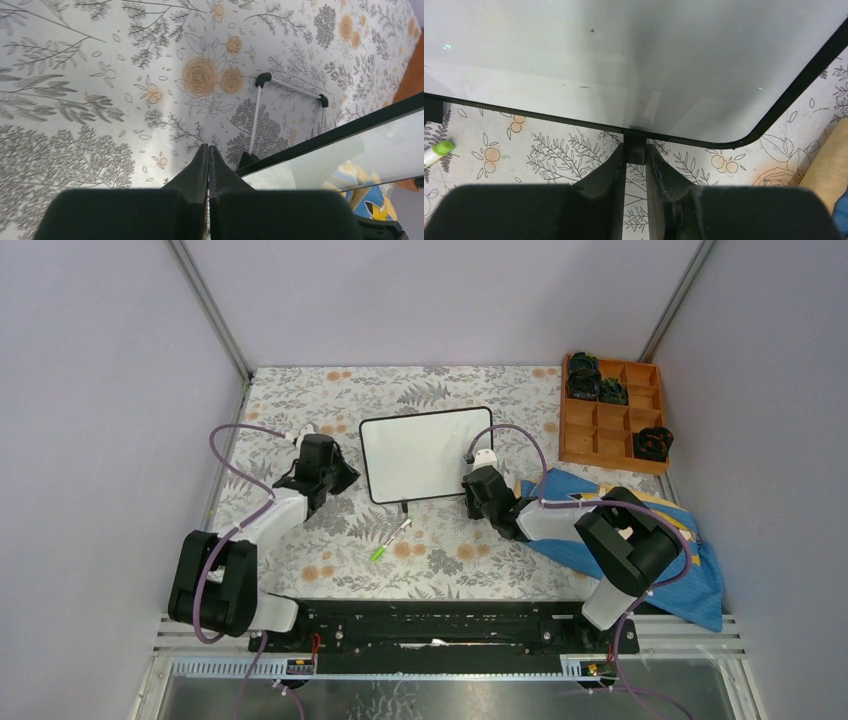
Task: Write a sentence on the whiteboard
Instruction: Move the whiteboard to the center of the board.
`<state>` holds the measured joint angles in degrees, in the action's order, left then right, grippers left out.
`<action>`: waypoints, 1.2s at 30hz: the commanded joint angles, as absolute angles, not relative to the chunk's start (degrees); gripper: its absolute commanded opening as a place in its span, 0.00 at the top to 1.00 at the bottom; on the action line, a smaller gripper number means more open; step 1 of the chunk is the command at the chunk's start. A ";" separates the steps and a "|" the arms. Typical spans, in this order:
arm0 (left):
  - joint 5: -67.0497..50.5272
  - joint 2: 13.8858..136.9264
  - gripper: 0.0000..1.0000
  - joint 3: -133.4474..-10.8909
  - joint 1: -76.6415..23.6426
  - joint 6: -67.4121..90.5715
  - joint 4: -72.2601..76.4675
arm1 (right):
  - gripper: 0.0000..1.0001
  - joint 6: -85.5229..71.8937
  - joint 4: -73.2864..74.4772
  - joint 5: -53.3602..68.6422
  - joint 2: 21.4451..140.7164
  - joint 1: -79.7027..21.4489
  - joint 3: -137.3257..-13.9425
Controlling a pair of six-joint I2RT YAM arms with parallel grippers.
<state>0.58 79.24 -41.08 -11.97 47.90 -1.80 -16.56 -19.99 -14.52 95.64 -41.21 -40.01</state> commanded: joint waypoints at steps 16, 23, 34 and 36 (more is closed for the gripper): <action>18.12 49.10 0.36 -42.16 -11.65 35.12 -17.89 | 1.00 -19.64 -16.94 -21.01 105.03 -42.56 -50.66; 20.00 45.25 0.24 -40.97 -13.92 33.36 -16.64 | 0.78 -15.64 -14.62 -21.99 106.60 -42.45 -53.34; 21.41 42.19 0.01 -40.63 -14.81 33.42 -16.58 | 0.31 -17.05 -13.60 -18.94 98.22 -42.54 -50.27; 21.54 41.43 0.01 -40.54 -15.06 33.14 -16.55 | 0.29 -17.19 -12.96 -18.13 95.24 -42.67 -49.26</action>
<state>19.75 43.22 -41.19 -14.48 34.35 -17.34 -16.45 -14.24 -19.49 102.32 -42.33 -50.50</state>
